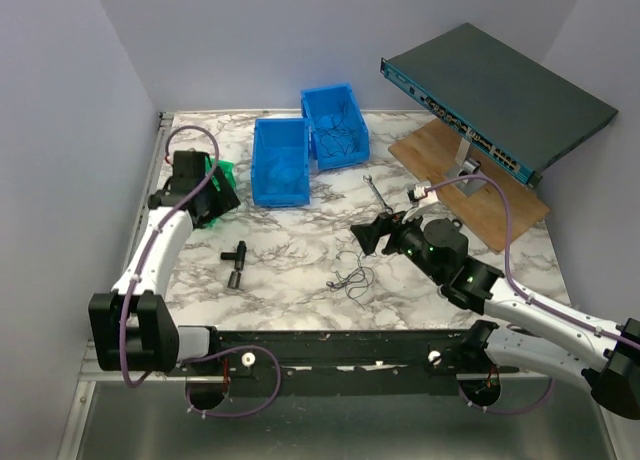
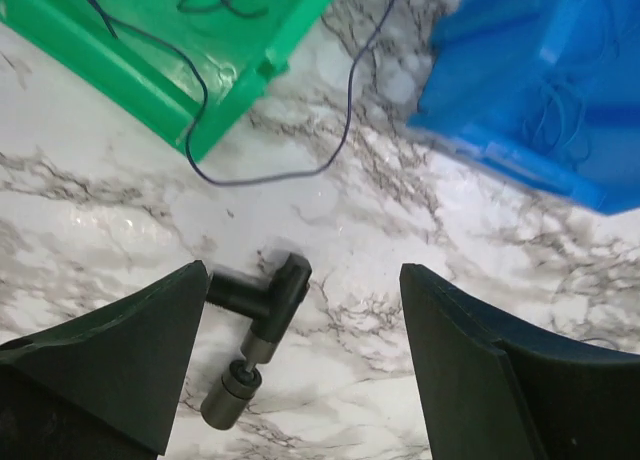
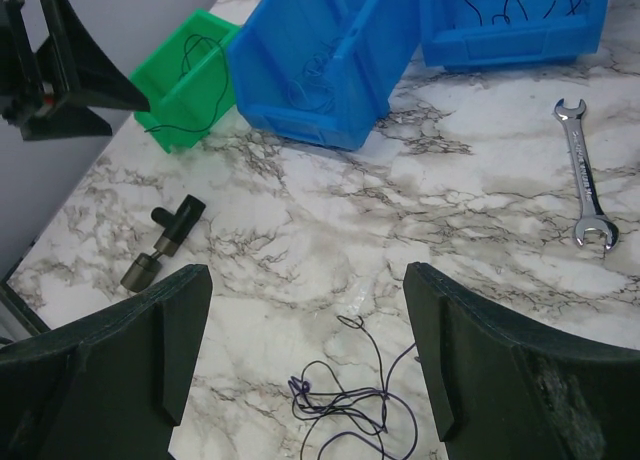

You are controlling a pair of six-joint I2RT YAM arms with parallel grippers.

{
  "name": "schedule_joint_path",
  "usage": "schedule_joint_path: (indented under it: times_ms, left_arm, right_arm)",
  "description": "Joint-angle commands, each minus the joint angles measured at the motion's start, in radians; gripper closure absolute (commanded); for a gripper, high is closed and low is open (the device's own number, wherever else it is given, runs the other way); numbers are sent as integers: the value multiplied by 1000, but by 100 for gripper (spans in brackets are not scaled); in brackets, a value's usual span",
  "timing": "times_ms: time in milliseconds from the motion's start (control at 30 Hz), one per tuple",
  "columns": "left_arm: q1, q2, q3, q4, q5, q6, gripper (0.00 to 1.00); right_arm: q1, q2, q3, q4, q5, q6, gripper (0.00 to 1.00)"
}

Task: Untangle the cables

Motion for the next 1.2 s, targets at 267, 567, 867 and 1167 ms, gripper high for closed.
schedule_joint_path:
  times_ms: [267, 567, 867, 1167]
  left_arm:
    - [-142, -90, -305, 329, -314, -305, 20]
    - [-65, -1, -272, 365, -279, -321, 44]
    - [-18, 13, -245, 344, -281, -325, 97]
    - [65, -36, -144, 288, -246, -272, 100]
  right_arm:
    - [5, 16, -9, -15, 11, 6, 14]
    - [5, 21, -4, -20, 23, 0, 14]
    - [6, 25, 0, -19, 34, -4, 14]
    - [4, 35, 0, -19, 32, -5, 14]
